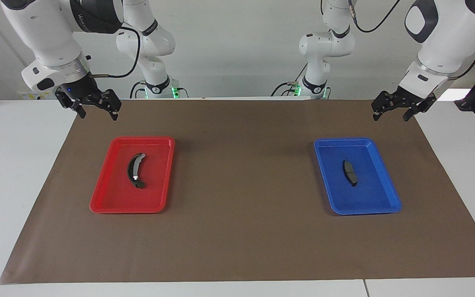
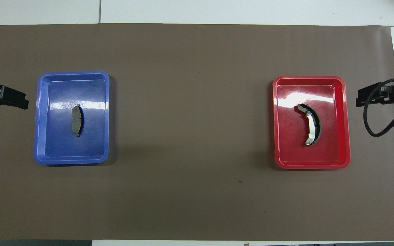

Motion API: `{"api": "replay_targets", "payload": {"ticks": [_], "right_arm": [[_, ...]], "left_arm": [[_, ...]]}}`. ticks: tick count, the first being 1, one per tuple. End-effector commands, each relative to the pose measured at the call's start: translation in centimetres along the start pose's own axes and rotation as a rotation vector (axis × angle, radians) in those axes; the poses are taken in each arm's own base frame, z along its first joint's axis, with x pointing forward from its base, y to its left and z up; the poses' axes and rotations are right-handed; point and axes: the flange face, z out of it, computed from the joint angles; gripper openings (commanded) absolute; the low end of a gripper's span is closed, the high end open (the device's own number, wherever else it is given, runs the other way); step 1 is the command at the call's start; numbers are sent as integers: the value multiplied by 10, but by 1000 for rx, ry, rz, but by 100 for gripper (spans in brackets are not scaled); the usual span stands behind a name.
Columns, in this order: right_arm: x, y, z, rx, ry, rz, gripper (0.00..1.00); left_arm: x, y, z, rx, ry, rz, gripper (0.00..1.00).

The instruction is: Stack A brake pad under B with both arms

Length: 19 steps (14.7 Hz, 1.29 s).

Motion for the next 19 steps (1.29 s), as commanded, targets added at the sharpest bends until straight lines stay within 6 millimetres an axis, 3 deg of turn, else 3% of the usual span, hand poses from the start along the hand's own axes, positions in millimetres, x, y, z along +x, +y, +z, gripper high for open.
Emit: {"api": "replay_targets", "payload": {"ticks": [1,12,16,19], "right_arm": [[-4,2,-2,5,3,-15,100],[-4,2,-2,5,4,-12,100],[-4,2,-2,7,3,-15,100],[-4,2,-2,5,4,-14,100]], "left_arm": [[-6,0,-2,7,8,7,99],[-4,1,3,9,31,12,99],[-16,3,34,14,115,12,99],[-15,4,73,15,146,11,99]]}}
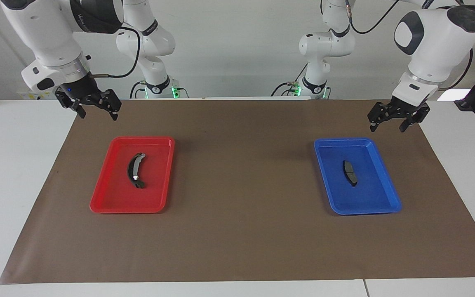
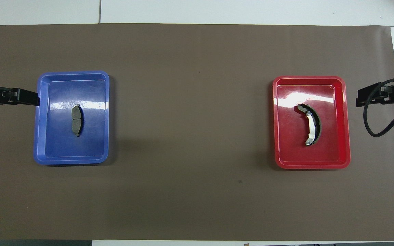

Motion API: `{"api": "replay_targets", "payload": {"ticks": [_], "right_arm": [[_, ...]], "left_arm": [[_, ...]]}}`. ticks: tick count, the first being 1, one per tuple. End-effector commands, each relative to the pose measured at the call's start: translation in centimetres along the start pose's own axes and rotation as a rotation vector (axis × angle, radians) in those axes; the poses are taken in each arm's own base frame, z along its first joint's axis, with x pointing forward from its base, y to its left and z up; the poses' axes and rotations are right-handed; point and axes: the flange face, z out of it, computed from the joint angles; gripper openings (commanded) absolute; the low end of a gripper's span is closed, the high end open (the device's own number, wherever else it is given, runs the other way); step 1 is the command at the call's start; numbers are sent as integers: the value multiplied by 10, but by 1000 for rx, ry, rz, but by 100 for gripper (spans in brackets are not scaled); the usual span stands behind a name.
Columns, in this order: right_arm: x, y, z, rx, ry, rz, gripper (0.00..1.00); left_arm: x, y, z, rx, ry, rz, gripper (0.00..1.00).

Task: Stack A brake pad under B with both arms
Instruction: 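Reach the left gripper into the blue tray and grasp the small pad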

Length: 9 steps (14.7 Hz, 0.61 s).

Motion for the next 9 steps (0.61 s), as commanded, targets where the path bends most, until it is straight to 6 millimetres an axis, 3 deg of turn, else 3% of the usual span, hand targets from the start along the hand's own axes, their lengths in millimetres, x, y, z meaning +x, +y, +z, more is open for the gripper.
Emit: {"api": "replay_targets", "payload": {"ticks": [1,9], "right_arm": [[-4,2,-2,5,4,-14,100],[-6,1,1,5,0,-11,100]], "left_arm": [[-16,2,31,6,31,6,99],[-11,4,182,1,-12,1,98]]}}
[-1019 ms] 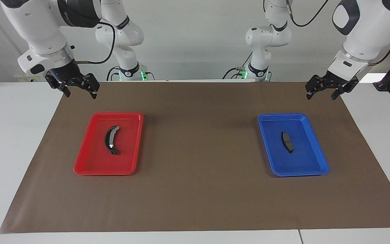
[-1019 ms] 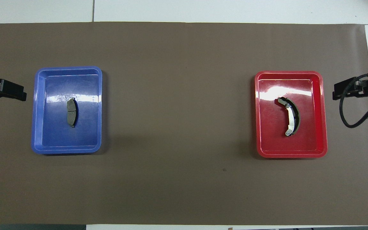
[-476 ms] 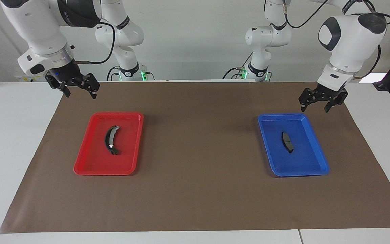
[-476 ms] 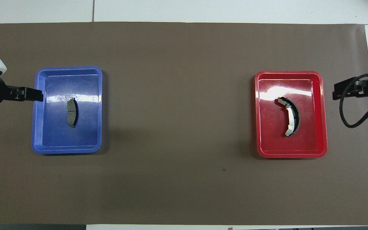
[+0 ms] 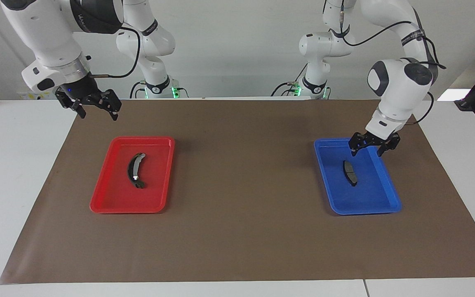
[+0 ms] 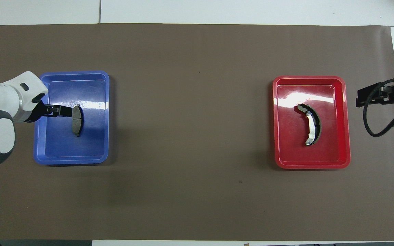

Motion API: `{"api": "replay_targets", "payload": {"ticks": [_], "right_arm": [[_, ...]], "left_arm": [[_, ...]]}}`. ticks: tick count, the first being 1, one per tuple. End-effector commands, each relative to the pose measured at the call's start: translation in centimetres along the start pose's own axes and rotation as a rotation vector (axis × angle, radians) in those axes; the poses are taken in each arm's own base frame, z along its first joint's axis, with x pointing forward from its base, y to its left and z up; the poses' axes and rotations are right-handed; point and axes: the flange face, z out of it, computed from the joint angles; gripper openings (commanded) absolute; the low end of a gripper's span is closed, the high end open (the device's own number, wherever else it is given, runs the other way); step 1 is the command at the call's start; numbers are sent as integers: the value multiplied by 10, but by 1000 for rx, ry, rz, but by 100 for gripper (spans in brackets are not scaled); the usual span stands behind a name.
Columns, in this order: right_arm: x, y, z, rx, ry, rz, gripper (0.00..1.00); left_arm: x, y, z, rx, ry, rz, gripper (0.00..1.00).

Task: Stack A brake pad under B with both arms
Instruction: 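Reach the left gripper into the blue tray and grasp the small pad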

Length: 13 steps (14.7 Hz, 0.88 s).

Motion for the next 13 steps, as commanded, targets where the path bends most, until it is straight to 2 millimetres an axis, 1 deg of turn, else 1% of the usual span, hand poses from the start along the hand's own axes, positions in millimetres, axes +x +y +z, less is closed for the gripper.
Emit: {"api": "replay_targets", "payload": {"ticks": [1,3,6,8,10,11,12,13], "right_arm": [[-6,1,-1,5,3,-12,100],[-6,1,0,5,3,-14,100],[-6,1,0,5,2,-15,100],[-6,1,0,5,2,-15,100],[-6,1,0,5,3,-15,100],[-6,1,0,5,2,-15,100],[-6,1,0,5,3,-15,100],[-6,1,0,5,2,-15,100]], "left_arm": [[1,2,40,3,-2,-5,98],[-3,4,62,3,12,-16,98],[-3,4,87,3,17,-14,98],[-4,5,100,2,2,-17,98],[-3,3,106,2,2,-20,98],[-3,2,106,2,0,-21,95],[-4,3,106,1,-3,-20,88],[-4,4,107,1,-7,-18,78]]}}
